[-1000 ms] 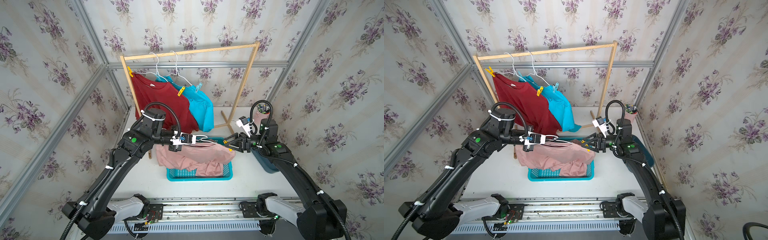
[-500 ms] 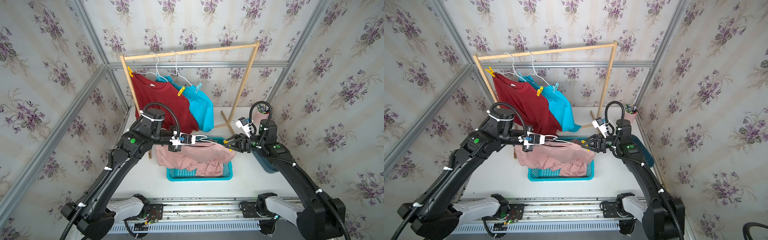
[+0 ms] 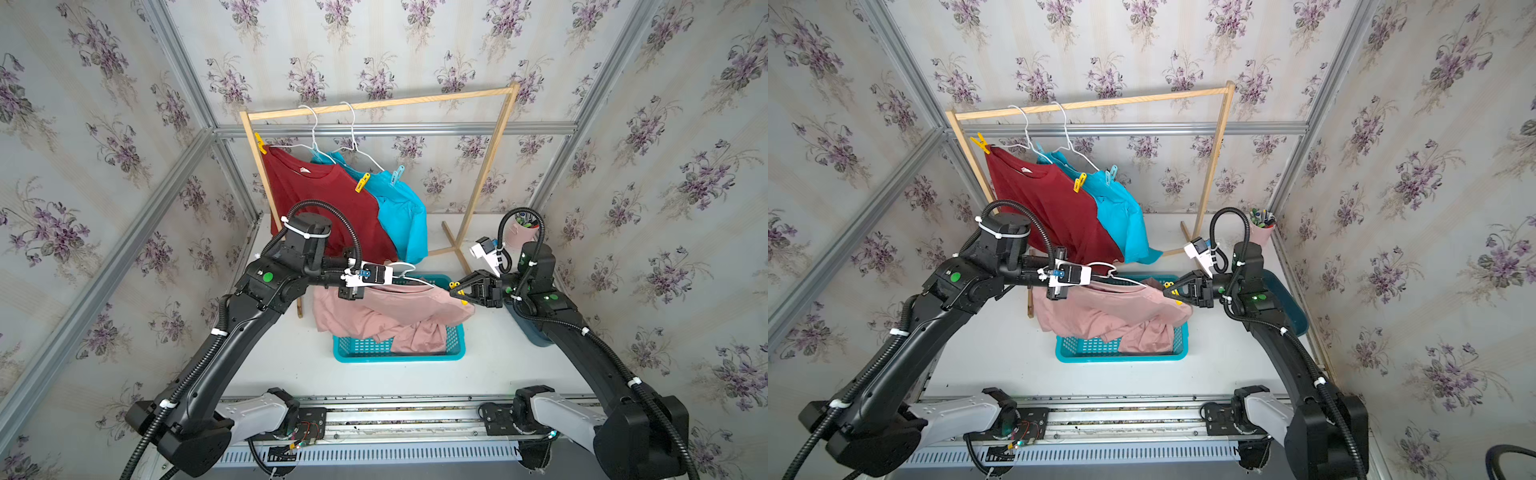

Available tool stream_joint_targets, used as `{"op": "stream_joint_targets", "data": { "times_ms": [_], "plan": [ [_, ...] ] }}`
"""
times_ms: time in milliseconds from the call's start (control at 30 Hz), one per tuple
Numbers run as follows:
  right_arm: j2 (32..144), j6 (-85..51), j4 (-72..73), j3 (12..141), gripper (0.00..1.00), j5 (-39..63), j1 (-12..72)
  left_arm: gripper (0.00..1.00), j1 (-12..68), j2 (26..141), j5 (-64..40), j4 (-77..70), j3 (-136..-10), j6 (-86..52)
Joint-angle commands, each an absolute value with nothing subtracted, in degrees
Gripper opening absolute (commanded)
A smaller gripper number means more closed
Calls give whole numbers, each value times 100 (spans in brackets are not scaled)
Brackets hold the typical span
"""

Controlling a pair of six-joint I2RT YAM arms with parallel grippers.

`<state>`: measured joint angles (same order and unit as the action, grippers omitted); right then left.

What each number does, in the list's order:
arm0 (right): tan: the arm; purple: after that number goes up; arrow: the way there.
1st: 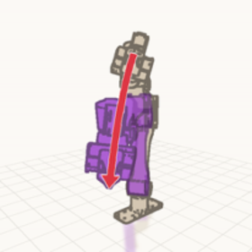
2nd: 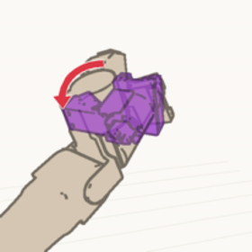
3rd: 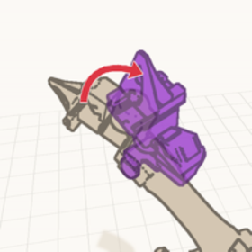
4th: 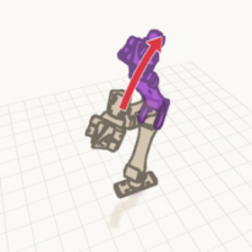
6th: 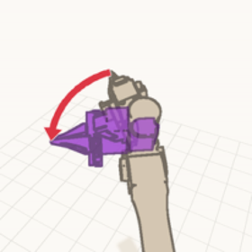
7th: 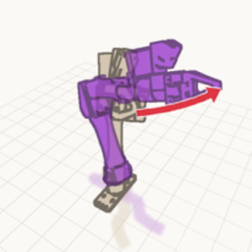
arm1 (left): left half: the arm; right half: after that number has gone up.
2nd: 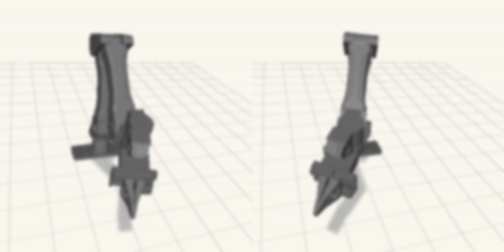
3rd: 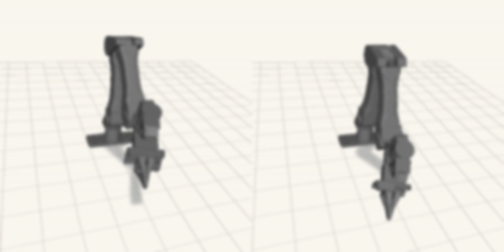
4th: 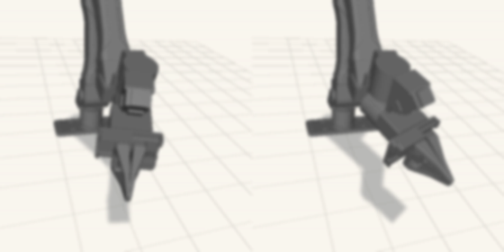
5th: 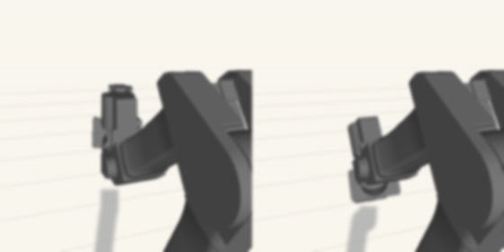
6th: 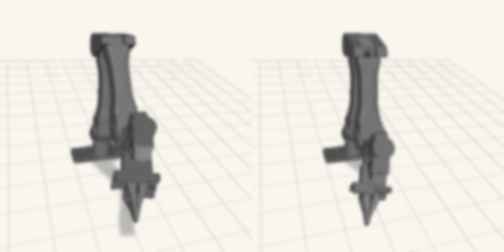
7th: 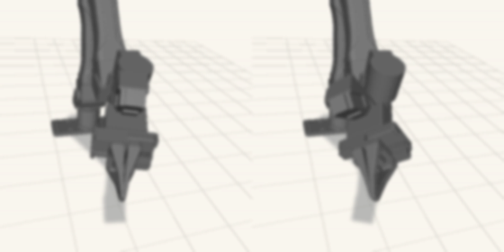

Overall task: Remove the clothespins securing t-shirts to the hanger
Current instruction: Remove the clothespin from the hanger.

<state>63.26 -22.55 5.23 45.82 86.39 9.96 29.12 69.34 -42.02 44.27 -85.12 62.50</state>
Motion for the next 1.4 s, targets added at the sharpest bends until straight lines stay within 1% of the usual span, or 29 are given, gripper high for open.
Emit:
{"op": "stream_joint_targets", "data": {
  "times_ms": [0,133,200,667,800,900,967,1233,1367],
  "plan": [
    [6297,-2367,802,4588,11,8719,1002,0,2917,6919,-4204,4315,-8478,6349],
    [6285,-2469,923,4597,2,8699,995,0,2911,6912,-4077,4313,-8439,6379],
    [6267,-2503,968,4614,0,8671,1001,0,2913,6922,-4030,4315,-8415,6390],
    [6155,-2439,924,4891,0,7886,785,0,2907,7031,-3691,4315,-8167,6482],
    [6018,-2089,549,5000,0,7240,621,0,2905,7036,-3549,4315,-8030,6486],
    [5840,-2030,587,4986,0,6704,574,0,2905,7057,-3484,4318,-7942,6456],
    [5730,-2113,807,4904,0,6403,569,0,2913,7079,-3459,4324,-7906,6434],
    [5273,-3129,2650,4060,0,5462,570,0,2905,7199,-3472,4353,-7844,6367],
    [5174,-3097,2644,4026,0,4953,574,0,2911,7198,-3390,4383,-7779,6417]
  ]
}}
